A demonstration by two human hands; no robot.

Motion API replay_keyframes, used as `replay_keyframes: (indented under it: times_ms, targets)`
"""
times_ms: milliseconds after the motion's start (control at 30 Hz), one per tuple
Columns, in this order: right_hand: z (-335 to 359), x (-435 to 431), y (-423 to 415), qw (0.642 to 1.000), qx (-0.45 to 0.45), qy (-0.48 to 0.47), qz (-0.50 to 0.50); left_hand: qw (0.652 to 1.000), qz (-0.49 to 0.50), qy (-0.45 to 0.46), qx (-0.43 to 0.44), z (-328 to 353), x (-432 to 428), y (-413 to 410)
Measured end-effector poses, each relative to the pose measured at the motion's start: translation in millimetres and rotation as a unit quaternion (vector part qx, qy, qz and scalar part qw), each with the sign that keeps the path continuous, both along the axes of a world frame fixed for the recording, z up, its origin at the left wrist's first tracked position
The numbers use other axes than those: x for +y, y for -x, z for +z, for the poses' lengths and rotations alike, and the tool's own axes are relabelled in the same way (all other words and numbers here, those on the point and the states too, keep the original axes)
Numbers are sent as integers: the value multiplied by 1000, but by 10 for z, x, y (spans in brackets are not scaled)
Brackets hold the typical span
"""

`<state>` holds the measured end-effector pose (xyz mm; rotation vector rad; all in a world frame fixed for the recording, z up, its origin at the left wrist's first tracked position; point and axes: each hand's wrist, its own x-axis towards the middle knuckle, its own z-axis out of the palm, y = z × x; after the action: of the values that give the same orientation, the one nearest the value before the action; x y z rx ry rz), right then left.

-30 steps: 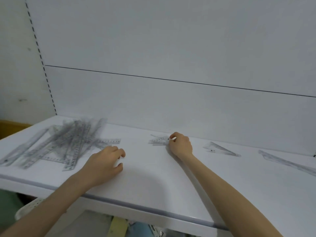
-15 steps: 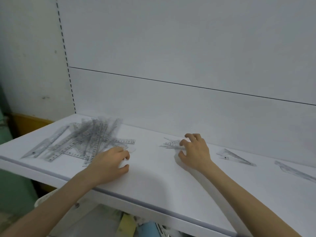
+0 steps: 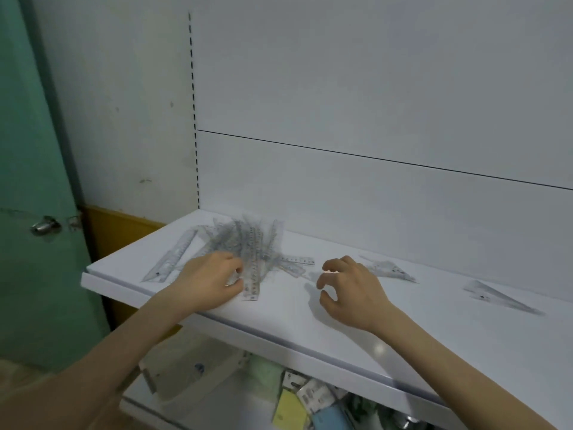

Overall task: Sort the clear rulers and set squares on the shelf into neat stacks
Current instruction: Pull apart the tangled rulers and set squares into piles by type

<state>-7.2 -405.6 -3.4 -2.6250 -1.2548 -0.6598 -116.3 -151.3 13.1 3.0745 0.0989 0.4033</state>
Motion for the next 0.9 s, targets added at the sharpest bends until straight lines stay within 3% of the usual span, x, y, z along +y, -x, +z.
replay_keyframes:
  times_ms: [233, 433, 633, 900]
  targets:
    - [3, 1130, 178, 1000, -3, -11, -5, 1000, 15, 6, -16, 42, 1192, 188]
    - [-54, 1818, 292, 995, 31, -37, -86, 999, 3, 50, 0, -86, 1931, 151]
    - [-63, 1954, 283, 955, 114, -27, -274, 993, -45, 109, -6, -167, 2063, -54]
    - [-23, 1934, 97, 904, 245, -149, -317, 978, -97, 178, -50, -169, 1906, -192]
